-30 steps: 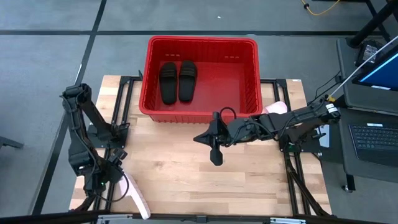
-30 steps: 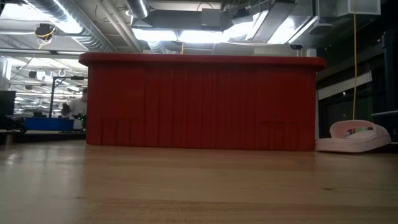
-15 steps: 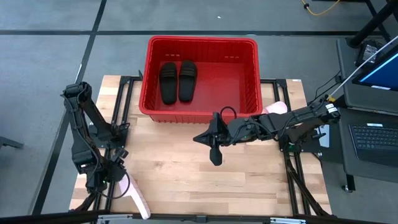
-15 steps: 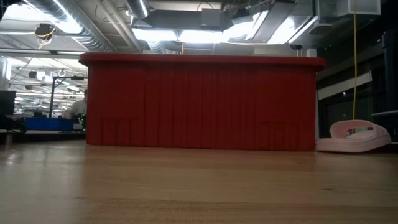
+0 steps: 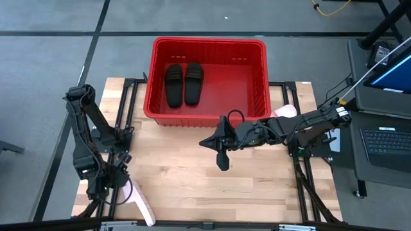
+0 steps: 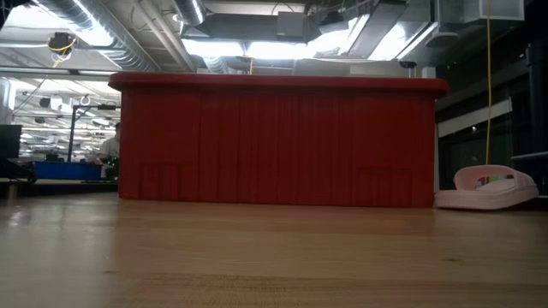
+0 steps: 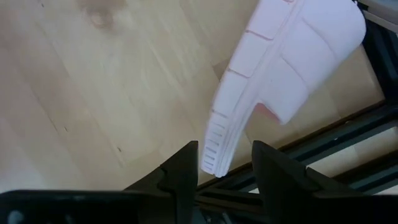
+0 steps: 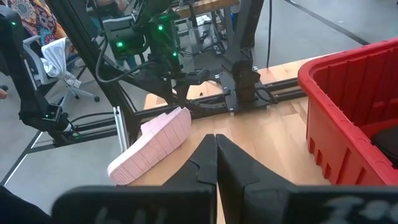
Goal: Pick and place slides into bin
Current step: Put the pink slide into the red bin
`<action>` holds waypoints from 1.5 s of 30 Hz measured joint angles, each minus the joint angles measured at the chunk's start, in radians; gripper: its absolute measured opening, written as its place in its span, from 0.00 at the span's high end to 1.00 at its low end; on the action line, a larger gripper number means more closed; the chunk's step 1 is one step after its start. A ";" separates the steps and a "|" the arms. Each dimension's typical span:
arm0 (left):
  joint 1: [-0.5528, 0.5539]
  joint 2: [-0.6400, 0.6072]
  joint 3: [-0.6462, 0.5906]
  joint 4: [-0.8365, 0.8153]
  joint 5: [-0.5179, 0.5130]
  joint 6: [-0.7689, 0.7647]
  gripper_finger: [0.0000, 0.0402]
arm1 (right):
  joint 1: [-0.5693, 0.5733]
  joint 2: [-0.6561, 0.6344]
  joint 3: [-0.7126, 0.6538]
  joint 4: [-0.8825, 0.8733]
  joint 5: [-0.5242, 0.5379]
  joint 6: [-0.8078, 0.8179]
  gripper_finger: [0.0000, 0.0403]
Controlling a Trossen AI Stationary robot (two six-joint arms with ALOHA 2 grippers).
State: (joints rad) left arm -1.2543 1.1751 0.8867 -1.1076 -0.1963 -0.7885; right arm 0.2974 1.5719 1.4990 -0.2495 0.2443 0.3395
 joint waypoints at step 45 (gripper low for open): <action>0.007 -0.049 -0.137 0.166 -0.044 0.088 0.91 | 0.000 0.000 0.000 0.021 0.000 -0.002 0.99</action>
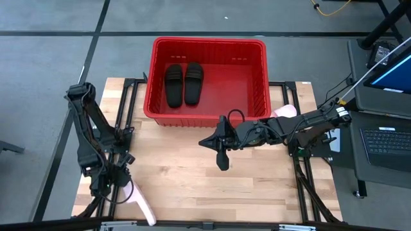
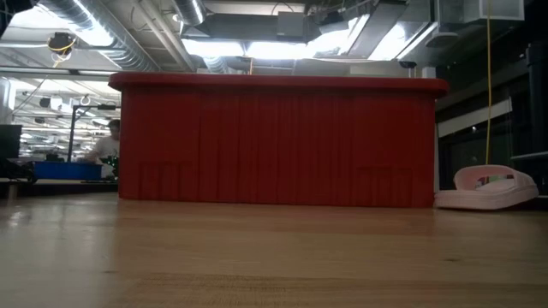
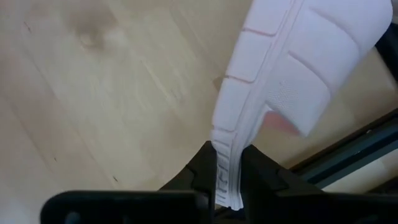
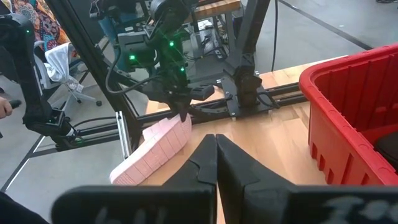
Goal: Pick and place slides into bin
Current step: Put the pink slide into the red bin
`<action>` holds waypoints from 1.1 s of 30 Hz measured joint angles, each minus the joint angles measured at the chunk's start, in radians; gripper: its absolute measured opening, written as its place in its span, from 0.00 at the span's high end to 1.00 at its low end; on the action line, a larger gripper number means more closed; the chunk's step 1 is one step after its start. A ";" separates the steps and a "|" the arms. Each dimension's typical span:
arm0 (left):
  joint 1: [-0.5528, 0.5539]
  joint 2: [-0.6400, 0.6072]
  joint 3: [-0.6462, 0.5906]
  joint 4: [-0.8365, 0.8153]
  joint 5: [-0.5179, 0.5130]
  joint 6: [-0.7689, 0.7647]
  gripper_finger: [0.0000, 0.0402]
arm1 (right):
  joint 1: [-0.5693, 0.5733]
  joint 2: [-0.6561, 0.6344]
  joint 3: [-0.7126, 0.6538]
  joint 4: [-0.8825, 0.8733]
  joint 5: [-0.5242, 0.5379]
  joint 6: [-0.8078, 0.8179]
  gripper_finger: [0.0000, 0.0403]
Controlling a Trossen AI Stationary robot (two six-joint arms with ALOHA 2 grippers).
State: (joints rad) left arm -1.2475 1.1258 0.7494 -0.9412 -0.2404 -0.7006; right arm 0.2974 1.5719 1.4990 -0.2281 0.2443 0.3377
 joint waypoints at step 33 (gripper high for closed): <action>0.518 -0.124 0.330 -0.137 0.109 0.050 0.91 | 0.079 0.000 0.000 0.072 0.000 -0.262 0.99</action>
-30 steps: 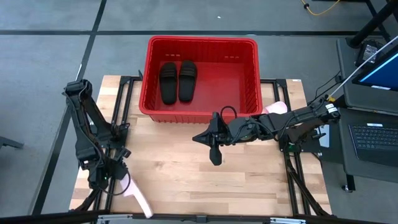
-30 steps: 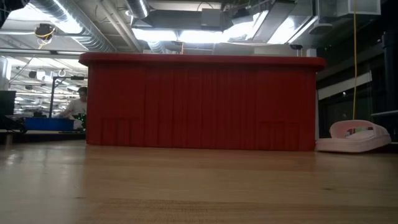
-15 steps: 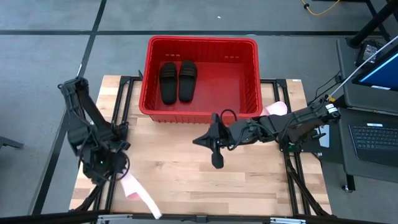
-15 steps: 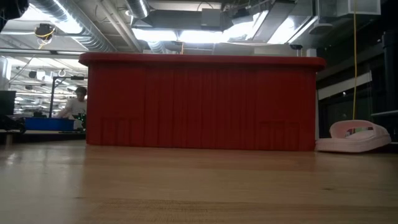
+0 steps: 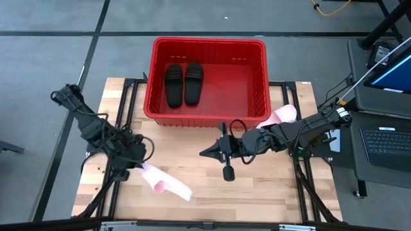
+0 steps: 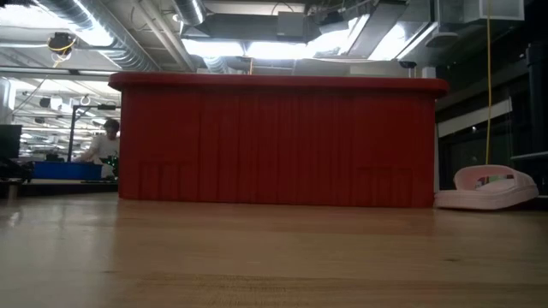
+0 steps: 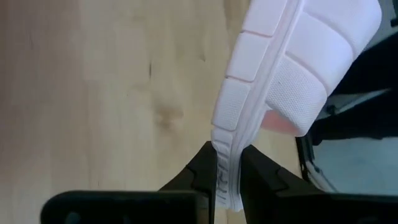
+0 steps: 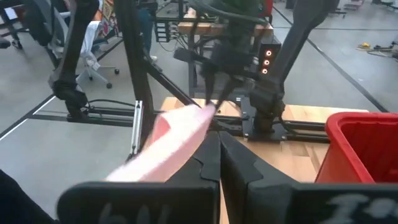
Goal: Pick and place slides into bin
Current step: Put the pink slide into the red bin
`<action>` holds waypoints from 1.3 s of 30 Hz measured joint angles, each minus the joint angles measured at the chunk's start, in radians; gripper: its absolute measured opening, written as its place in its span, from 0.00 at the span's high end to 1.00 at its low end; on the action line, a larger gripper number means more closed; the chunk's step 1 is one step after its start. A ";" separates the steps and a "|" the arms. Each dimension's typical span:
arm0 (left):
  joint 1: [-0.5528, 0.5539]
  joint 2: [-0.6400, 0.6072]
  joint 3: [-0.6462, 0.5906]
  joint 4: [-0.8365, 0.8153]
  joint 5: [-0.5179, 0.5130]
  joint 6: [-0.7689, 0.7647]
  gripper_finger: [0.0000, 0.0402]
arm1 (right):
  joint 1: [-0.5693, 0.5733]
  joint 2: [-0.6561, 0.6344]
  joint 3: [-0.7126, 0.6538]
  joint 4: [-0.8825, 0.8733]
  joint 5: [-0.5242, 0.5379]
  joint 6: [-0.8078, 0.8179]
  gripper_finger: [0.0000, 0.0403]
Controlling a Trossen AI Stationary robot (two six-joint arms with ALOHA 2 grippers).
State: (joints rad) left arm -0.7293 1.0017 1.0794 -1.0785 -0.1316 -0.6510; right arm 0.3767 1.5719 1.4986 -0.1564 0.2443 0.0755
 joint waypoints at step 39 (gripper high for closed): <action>0.623 0.332 0.486 -0.235 0.396 0.381 0.92 | 0.046 0.340 0.762 -0.782 0.142 -0.480 0.95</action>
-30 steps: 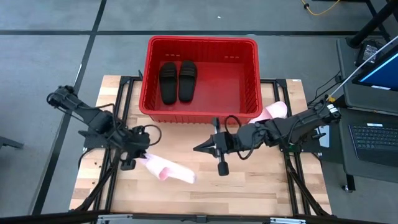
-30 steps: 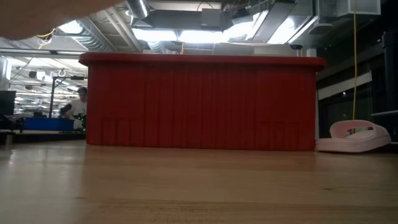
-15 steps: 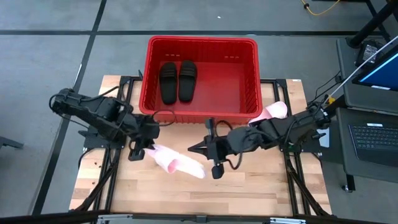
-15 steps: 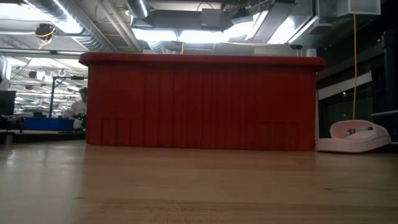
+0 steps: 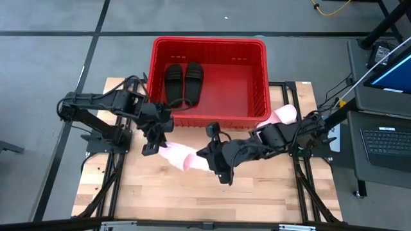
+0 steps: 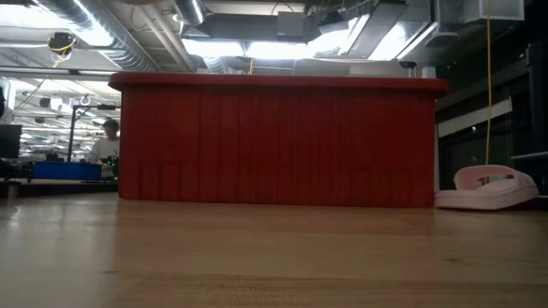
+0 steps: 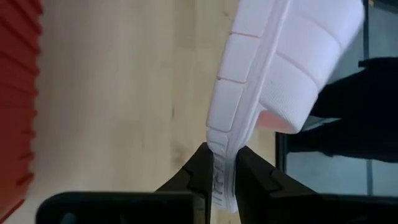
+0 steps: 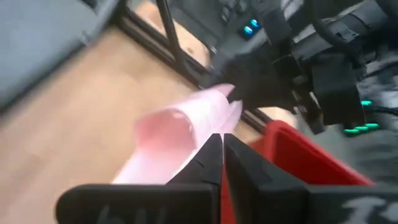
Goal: Pick and place slides into bin
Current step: Put the pink slide into the red bin
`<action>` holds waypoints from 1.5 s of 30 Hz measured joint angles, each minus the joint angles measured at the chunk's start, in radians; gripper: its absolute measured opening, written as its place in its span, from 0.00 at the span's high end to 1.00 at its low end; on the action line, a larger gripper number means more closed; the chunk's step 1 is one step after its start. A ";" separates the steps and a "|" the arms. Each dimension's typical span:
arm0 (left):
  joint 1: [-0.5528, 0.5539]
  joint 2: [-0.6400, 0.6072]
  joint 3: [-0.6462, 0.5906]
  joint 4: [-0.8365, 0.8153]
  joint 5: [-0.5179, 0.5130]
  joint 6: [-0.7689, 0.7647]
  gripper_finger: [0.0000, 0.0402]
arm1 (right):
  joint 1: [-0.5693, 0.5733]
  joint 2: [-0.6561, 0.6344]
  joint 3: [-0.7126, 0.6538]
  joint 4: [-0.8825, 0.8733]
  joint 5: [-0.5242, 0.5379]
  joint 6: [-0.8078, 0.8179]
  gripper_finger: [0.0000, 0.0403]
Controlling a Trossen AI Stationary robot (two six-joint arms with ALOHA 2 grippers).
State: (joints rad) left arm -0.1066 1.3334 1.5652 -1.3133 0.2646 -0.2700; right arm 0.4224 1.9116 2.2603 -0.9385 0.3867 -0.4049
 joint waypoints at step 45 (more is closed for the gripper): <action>0.201 0.014 0.011 0.100 0.154 0.046 0.92 | -0.003 0.034 -0.144 0.114 0.225 -0.805 0.68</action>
State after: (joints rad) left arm 0.0944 1.3476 1.5757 -1.2131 0.4181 -0.2237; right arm 0.4198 1.9457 2.1166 -0.8240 0.6120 -1.2098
